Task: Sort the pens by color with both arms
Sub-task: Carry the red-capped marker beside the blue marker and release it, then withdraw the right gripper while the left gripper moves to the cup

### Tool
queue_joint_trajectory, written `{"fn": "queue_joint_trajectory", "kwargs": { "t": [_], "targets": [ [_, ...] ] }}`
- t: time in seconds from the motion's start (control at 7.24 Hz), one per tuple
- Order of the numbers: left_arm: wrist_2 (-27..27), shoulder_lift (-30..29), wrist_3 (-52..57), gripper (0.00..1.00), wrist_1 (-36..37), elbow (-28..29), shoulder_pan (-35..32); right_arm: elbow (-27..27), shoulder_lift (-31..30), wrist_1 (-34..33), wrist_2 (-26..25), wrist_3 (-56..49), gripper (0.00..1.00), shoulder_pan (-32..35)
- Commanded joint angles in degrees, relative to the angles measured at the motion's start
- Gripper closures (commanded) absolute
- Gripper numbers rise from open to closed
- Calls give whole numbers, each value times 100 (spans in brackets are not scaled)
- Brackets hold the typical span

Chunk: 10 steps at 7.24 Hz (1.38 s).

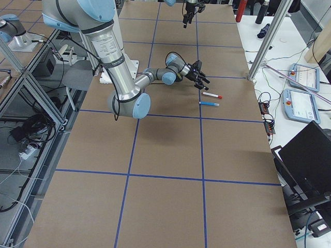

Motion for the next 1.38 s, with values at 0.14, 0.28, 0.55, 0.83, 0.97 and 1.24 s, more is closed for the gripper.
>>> {"fn": "queue_joint_trajectory", "kwargs": {
  "t": [0.14, 0.28, 0.55, 0.83, 0.97, 1.24],
  "targets": [
    [-177, -270, -661, 0, 38, 17, 56, 74, 134, -46, 1585, -337, 1, 575],
    [-168, -428, -1064, 0, 55, 61, 187, 83, 143, -264, 2259, -556, 1, 776],
    [-151, -684, -1986, 0, 47, 61, 476, 459, 143, -677, 3787, -1363, 1, 1329],
    [-151, -1331, -3284, 0, 46, 454, 767, 1117, 143, -1893, 5317, -2502, 0, 2075],
    [-124, -1762, -3909, 0, 46, 918, 942, 1416, 230, -2736, 5724, -3562, 0, 2427],
    [-124, -2614, -5026, 0, 38, 1780, 1180, 1525, 231, -3445, 6874, -5077, 0, 3305]
  ]
}}
